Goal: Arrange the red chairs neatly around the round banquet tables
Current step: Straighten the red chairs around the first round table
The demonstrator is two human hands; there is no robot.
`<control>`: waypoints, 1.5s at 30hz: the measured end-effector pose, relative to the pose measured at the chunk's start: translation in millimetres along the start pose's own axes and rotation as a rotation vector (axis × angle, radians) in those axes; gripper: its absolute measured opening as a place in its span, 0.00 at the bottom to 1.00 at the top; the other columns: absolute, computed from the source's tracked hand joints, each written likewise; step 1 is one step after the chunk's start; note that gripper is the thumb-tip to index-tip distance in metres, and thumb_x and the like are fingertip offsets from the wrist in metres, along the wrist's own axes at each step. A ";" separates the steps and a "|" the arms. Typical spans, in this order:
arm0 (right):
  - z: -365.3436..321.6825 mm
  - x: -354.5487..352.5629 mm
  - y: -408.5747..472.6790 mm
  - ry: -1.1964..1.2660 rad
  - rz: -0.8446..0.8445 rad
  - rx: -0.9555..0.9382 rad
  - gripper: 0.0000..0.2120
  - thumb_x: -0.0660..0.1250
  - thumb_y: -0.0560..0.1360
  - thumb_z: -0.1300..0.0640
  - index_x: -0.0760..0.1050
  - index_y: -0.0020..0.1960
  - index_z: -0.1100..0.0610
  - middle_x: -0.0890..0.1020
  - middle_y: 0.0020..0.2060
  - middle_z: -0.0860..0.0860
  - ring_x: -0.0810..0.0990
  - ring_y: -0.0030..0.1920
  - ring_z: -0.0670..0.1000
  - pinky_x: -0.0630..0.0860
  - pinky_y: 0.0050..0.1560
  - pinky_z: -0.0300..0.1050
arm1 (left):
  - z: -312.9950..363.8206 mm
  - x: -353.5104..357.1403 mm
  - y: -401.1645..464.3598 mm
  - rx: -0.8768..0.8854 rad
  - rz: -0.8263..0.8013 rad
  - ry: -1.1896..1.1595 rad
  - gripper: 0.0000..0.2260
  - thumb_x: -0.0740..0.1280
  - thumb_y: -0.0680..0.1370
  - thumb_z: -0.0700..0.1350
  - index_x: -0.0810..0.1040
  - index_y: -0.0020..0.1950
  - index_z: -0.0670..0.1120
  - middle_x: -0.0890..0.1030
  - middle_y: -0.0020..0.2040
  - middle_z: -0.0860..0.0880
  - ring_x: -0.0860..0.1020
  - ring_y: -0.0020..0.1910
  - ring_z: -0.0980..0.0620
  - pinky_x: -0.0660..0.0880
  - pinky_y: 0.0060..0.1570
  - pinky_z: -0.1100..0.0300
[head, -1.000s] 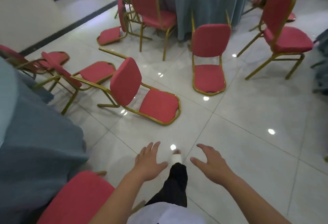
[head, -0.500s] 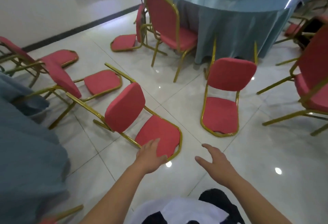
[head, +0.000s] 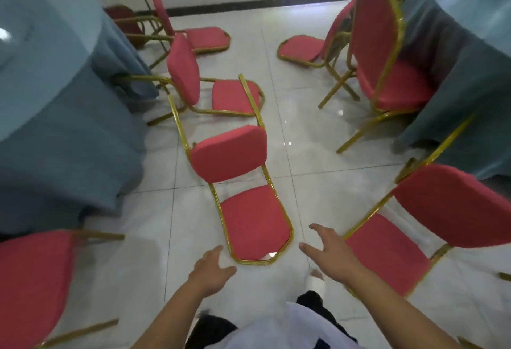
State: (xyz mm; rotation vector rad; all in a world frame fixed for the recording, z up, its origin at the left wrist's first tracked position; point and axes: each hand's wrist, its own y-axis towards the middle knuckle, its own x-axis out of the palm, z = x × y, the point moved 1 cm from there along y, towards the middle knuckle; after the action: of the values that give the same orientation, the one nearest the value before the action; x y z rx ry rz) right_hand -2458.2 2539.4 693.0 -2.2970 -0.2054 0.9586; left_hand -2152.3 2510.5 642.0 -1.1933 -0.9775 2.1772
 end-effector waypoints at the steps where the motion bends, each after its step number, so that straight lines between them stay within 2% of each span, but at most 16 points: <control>1: 5.7 -9.1 7.1 -0.024 -0.021 -0.012 0.32 0.63 0.76 0.36 0.61 0.76 0.47 0.66 0.73 0.51 0.66 0.72 0.54 0.66 0.70 0.53 | 3.2 9.3 -4.0 -0.024 -0.001 -0.027 0.36 0.66 0.78 0.59 0.53 0.81 0.52 0.57 0.80 0.48 0.59 0.77 0.45 0.60 0.74 0.49; 5: 27.9 -24.4 40.3 -0.108 -0.120 -0.031 0.32 0.63 0.76 0.37 0.61 0.76 0.47 0.67 0.73 0.52 0.65 0.72 0.54 0.66 0.70 0.53 | 10.7 31.2 -17.3 -0.077 0.035 -0.127 0.35 0.66 0.78 0.57 0.55 0.80 0.52 0.58 0.79 0.49 0.59 0.77 0.47 0.59 0.75 0.50; 11: 59.1 2.4 92.0 -0.266 -0.243 0.035 0.35 0.63 0.76 0.36 0.59 0.77 0.49 0.68 0.72 0.55 0.68 0.70 0.56 0.69 0.67 0.54 | -16.2 50.7 -6.9 -0.164 0.044 -0.292 0.33 0.69 0.78 0.55 0.59 0.79 0.52 0.62 0.78 0.48 0.63 0.75 0.49 0.61 0.73 0.54; 17: 108.8 40.7 138.3 -0.433 -0.313 0.255 0.48 0.63 0.69 0.27 0.51 0.79 0.49 0.59 0.77 0.55 0.62 0.74 0.61 0.64 0.70 0.62 | -58.7 93.4 56.5 -0.385 -0.011 -0.561 0.31 0.70 0.77 0.47 0.62 0.78 0.50 0.64 0.76 0.43 0.66 0.72 0.44 0.66 0.67 0.53; 19: 124.4 57.2 162.9 -0.456 -0.310 0.272 0.49 0.64 0.68 0.27 0.51 0.79 0.49 0.59 0.77 0.55 0.61 0.75 0.61 0.64 0.70 0.62 | -76.8 115.2 86.6 -0.439 -0.050 -0.550 0.36 0.72 0.72 0.52 0.62 0.78 0.49 0.65 0.75 0.42 0.67 0.72 0.42 0.66 0.69 0.51; 21: 138.6 79.3 194.0 -0.450 -0.308 0.254 0.46 0.66 0.70 0.31 0.53 0.79 0.49 0.62 0.76 0.56 0.63 0.74 0.61 0.66 0.69 0.60 | -96.0 136.2 121.8 -0.488 -0.078 -0.547 0.43 0.68 0.64 0.56 0.62 0.77 0.49 0.66 0.74 0.41 0.68 0.71 0.41 0.67 0.69 0.50; 24: 160.2 116.0 251.5 -0.344 -0.312 0.235 0.42 0.70 0.72 0.37 0.56 0.78 0.51 0.65 0.73 0.58 0.68 0.70 0.60 0.69 0.67 0.57 | -114.6 165.2 179.3 -0.510 -0.050 -0.621 0.43 0.69 0.63 0.56 0.61 0.78 0.51 0.66 0.74 0.42 0.68 0.70 0.42 0.67 0.69 0.49; 26: 178.8 144.0 292.4 -0.238 -0.310 0.258 0.42 0.71 0.72 0.39 0.56 0.78 0.51 0.65 0.73 0.57 0.69 0.70 0.60 0.70 0.66 0.54 | -125.0 185.3 222.9 -0.494 -0.010 -0.660 0.38 0.72 0.72 0.52 0.59 0.79 0.52 0.64 0.75 0.43 0.67 0.72 0.43 0.66 0.70 0.48; 28: 199.7 170.0 333.6 -0.154 -0.303 0.301 0.42 0.72 0.72 0.40 0.56 0.79 0.52 0.64 0.74 0.57 0.68 0.71 0.59 0.69 0.64 0.52 | -136.7 205.5 272.9 -0.470 0.027 -0.678 0.34 0.71 0.76 0.49 0.58 0.79 0.53 0.63 0.77 0.43 0.65 0.73 0.43 0.65 0.71 0.47; 33: 241.9 233.7 430.9 0.083 -0.199 0.322 0.40 0.73 0.73 0.44 0.58 0.78 0.52 0.64 0.75 0.57 0.67 0.72 0.58 0.67 0.68 0.53 | -168.0 249.2 386.5 -0.487 0.095 -0.751 0.32 0.69 0.79 0.48 0.59 0.79 0.50 0.62 0.78 0.42 0.65 0.74 0.43 0.65 0.69 0.51; 36: 261.5 269.4 478.9 0.186 -0.144 0.321 0.43 0.75 0.72 0.46 0.56 0.79 0.52 0.65 0.75 0.57 0.67 0.72 0.58 0.67 0.67 0.54 | -184.8 265.4 444.2 -0.486 0.113 -0.765 0.32 0.70 0.78 0.51 0.59 0.79 0.50 0.62 0.77 0.41 0.67 0.73 0.42 0.66 0.66 0.52; 41: 290.9 310.2 548.2 0.249 -0.034 0.352 0.54 0.77 0.66 0.39 0.49 0.80 0.51 0.65 0.74 0.56 0.68 0.71 0.60 0.69 0.68 0.57 | -203.3 283.7 518.4 -0.454 0.226 -0.837 0.38 0.70 0.78 0.53 0.52 0.81 0.50 0.62 0.77 0.41 0.67 0.73 0.41 0.67 0.66 0.49; 43: 301.7 320.3 572.7 0.295 0.018 0.366 0.54 0.77 0.64 0.37 0.52 0.79 0.51 0.68 0.73 0.56 0.71 0.69 0.61 0.71 0.68 0.59 | -206.4 288.8 541.5 -0.423 0.252 -0.891 0.38 0.69 0.79 0.50 0.50 0.81 0.49 0.64 0.76 0.41 0.68 0.72 0.41 0.67 0.67 0.47; 45: 310.1 329.5 592.4 0.369 0.025 0.388 0.47 0.76 0.64 0.37 0.60 0.75 0.53 0.74 0.68 0.55 0.76 0.63 0.59 0.74 0.65 0.59 | -207.8 293.9 560.8 -0.382 0.272 -0.934 0.32 0.68 0.80 0.47 0.55 0.79 0.45 0.73 0.68 0.44 0.73 0.65 0.43 0.71 0.62 0.50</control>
State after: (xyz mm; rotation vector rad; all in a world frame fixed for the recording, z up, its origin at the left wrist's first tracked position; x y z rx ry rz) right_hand -2488.2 2347.4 -26.6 -2.0668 0.1540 0.5144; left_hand -2159.7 2429.0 -19.3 -0.3858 -1.7315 2.9224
